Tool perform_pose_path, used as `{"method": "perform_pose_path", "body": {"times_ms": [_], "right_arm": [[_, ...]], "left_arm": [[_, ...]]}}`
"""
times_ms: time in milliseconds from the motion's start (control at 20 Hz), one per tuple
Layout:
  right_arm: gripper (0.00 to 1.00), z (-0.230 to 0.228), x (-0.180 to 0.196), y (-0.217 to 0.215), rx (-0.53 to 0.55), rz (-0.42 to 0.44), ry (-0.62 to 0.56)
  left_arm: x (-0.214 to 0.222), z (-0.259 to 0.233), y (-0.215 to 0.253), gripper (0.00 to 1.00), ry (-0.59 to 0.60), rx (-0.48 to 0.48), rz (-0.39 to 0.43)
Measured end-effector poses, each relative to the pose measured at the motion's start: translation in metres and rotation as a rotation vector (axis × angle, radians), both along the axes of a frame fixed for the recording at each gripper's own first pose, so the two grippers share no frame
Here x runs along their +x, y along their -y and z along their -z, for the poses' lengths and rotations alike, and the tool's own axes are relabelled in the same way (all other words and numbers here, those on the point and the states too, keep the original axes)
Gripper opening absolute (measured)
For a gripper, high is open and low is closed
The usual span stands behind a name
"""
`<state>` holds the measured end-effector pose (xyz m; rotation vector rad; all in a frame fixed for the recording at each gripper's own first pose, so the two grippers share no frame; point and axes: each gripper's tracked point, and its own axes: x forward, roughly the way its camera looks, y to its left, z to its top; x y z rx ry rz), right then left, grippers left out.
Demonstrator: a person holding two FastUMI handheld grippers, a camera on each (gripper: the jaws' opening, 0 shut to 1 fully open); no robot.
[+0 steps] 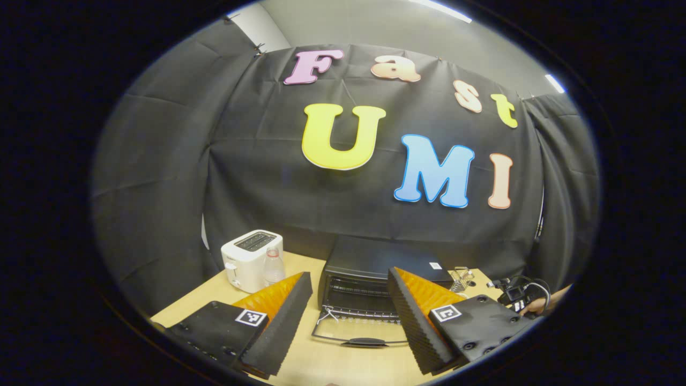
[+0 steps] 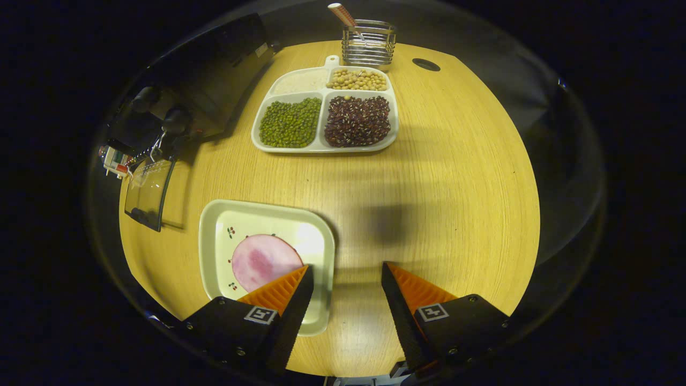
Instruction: Open the electric oven with the left hand, put the food in, and close the electric oven.
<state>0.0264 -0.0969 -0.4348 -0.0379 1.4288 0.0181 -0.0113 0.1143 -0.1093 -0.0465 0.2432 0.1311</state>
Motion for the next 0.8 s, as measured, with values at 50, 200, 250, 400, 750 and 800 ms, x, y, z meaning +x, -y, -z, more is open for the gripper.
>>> {"method": "perform_pose_path", "body": {"times_ms": [50,200,250,400,750,800], "right_arm": [[0.80,0.000,-0.003,-0.003,0.004,0.002,-0.008],[0.80,0.002,-0.004,-0.005,-0.015,-0.027,-0.004],[0.79,0.001,-0.003,-0.005,-0.010,-0.032,-0.002],[0.54,-0.001,0.000,-0.001,0.031,-0.012,0.011],[0.00,0.007,0.009,0.041,0.129,0.028,0.032],[0.00,0.008,0.005,0.047,0.164,0.048,0.041]], "left_arm": [[0.000,0.001,0.001,0.96,-0.002,-0.001,0.002],[0.002,0.006,0.005,0.94,-0.015,-0.005,0.010],[0.003,0.009,0.008,1.00,-0.019,-0.011,0.014],[0.005,0.011,0.014,0.96,-0.019,-0.025,0.023],[0.006,0.005,0.021,0.96,-0.011,-0.002,0.049],[0.006,0.000,0.019,0.96,-0.008,0.003,0.046]]}}
